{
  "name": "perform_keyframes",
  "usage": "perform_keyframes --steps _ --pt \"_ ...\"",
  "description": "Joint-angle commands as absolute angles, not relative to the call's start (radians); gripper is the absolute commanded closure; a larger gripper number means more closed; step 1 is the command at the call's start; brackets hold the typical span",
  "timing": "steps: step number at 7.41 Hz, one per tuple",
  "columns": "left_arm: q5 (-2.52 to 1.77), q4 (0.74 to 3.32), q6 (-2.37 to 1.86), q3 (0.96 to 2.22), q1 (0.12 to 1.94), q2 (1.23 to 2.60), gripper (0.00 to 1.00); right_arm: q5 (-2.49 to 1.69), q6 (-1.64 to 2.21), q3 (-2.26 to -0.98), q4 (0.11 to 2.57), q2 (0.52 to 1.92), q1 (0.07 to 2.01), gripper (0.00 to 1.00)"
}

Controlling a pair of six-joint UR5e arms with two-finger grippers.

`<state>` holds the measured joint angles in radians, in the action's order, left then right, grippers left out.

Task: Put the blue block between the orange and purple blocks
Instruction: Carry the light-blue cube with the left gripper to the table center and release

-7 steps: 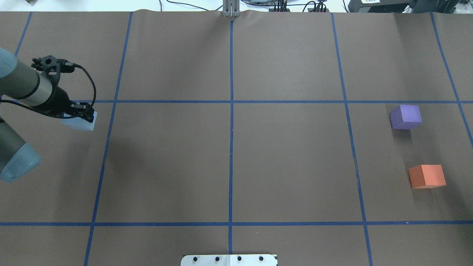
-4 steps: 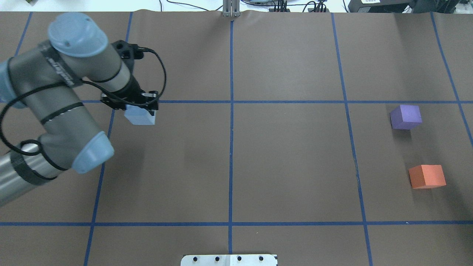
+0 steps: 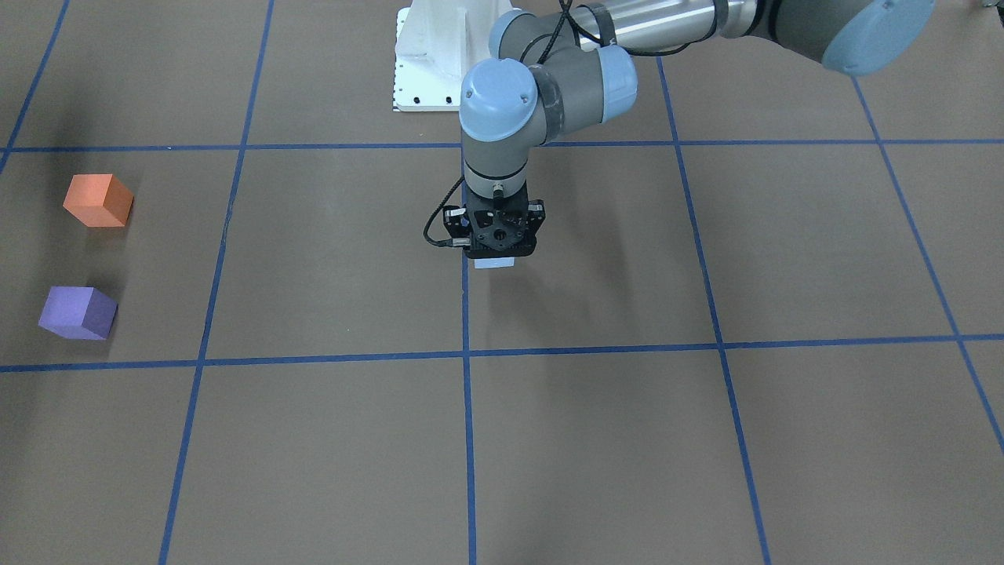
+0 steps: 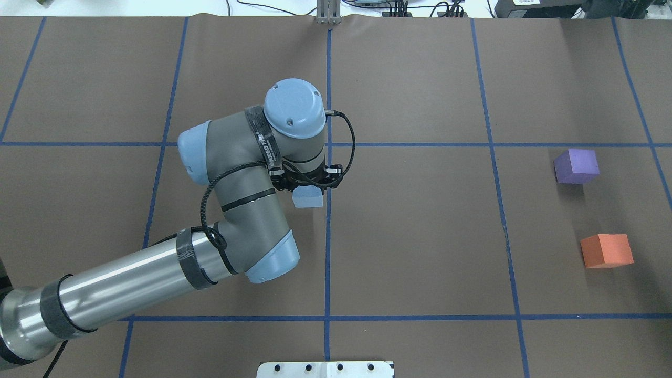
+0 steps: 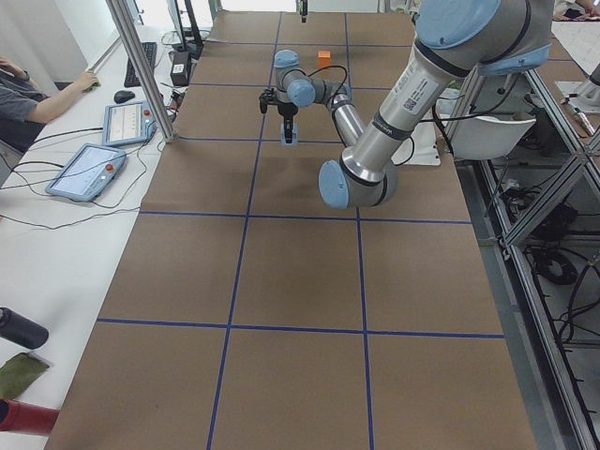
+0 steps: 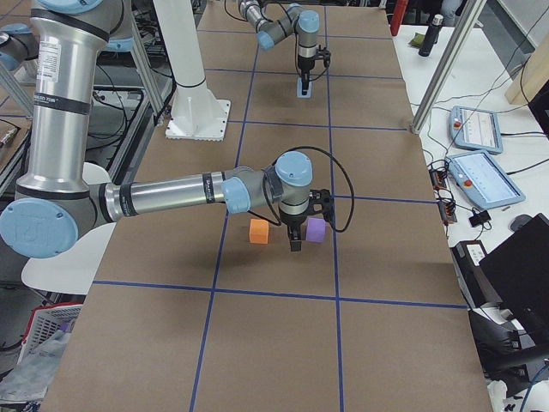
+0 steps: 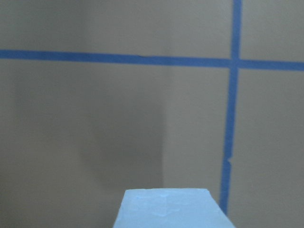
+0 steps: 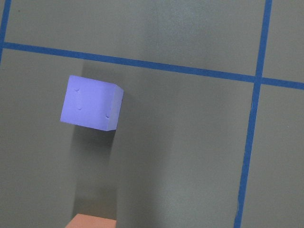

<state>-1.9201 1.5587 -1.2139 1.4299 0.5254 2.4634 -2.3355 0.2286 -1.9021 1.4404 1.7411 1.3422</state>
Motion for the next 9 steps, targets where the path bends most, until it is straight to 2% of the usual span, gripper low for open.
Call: perform_keyframes --steps 1,2,3,4,7,9 --pt "-1.913 1.696 -1.251 1.318 0.489 2.483 0.77 -2.336 0.229 -1.902 1.440 1.741 1.342 0.00" --pt "-1.911 1.697 -1.256 1.313 0.480 2.485 0.59 -2.336 0.229 -1.902 1.440 1.741 1.342 0.00" --pt "-1.911 1.697 -1.256 1.313 0.480 2.487 0.37 -2.338 0.229 -1.902 1.440 1.741 1.342 0.00" --pt "-1.911 1.695 -1.256 1.315 0.480 2.497 0.00 -2.339 0.230 -1.904 1.440 1.741 1.342 0.00" --pt "-1.957 1.671 -1.215 1.406 0.567 2.488 0.01 -2.353 0.226 -1.954 1.425 1.711 1.312 0.00" --pt "-2.037 1.536 -1.041 1.522 0.659 2.441 0.01 -2.359 0.245 -1.945 1.251 1.660 1.249 0.00"
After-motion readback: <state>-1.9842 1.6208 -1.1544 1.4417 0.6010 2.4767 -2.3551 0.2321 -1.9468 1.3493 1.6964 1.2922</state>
